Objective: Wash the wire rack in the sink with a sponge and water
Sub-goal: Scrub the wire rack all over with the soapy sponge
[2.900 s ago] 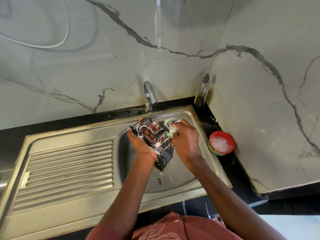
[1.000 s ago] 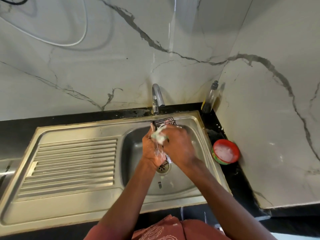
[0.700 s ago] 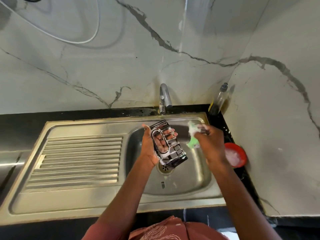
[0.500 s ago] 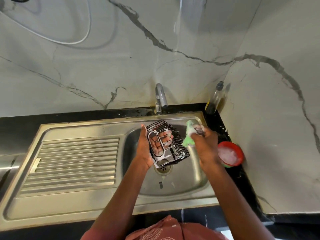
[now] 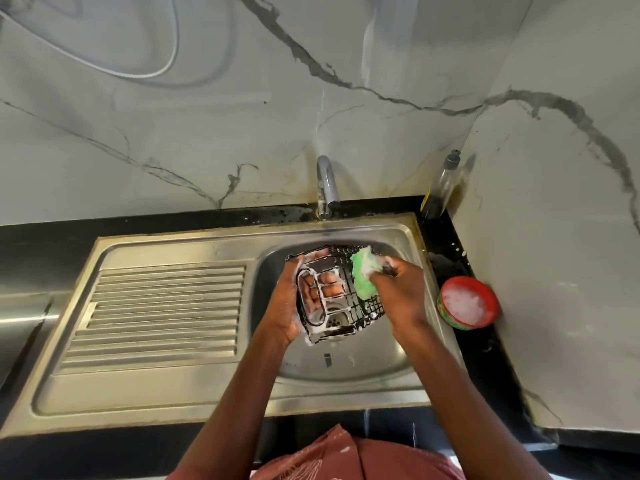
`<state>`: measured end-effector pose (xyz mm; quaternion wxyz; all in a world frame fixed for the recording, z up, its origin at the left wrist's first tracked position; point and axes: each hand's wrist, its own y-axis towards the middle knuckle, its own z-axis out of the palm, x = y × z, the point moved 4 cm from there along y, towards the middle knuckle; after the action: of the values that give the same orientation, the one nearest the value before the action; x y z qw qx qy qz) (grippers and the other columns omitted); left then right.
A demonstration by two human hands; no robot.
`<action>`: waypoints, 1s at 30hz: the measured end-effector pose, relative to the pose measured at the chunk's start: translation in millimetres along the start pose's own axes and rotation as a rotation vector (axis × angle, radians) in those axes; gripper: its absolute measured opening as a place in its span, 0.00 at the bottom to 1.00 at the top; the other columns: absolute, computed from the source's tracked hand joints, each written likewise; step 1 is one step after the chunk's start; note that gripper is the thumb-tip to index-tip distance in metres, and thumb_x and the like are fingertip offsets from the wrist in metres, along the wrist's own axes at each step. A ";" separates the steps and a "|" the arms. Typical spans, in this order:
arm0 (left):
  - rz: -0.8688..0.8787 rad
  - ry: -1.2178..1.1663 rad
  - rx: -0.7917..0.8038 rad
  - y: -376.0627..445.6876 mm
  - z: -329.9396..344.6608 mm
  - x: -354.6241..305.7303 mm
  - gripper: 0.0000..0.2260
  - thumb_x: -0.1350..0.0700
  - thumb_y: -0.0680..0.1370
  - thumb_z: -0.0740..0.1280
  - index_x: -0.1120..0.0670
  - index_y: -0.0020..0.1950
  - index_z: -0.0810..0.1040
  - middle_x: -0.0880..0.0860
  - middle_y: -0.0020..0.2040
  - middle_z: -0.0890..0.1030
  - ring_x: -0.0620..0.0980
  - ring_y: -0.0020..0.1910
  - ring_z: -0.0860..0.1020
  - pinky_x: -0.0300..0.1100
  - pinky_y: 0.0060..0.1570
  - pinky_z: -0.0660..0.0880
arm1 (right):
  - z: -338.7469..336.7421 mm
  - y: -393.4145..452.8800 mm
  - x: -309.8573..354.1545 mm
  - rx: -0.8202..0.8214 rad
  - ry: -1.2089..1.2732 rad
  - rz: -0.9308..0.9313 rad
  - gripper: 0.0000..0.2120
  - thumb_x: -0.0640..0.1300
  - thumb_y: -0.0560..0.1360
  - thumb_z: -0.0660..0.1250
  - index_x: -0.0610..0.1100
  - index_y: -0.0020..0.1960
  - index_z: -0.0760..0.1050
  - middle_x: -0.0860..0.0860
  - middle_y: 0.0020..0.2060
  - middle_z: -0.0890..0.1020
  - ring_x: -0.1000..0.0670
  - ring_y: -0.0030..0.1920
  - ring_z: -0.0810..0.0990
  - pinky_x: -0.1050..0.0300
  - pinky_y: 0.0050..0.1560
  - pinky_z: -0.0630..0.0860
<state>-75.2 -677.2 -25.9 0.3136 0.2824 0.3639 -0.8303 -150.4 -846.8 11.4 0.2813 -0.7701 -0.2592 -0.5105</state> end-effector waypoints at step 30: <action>-0.040 0.235 0.037 5.6 22.6 7.8 0.21 0.46 0.78 0.70 0.53 0.69 0.79 0.53 0.62 0.85 0.55 0.63 0.82 0.69 0.69 0.71 | -3.6 -6.9 14.9 -0.056 -0.152 -0.150 0.18 0.38 0.71 0.71 0.49 0.60 0.81 0.54 0.51 0.85 0.54 0.48 0.83 0.62 0.50 0.76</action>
<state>-81.6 -700.4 -20.7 0.2471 0.3762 0.3881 -0.8042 -152.3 -842.8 27.6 0.2003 -0.7926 -0.3221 -0.4773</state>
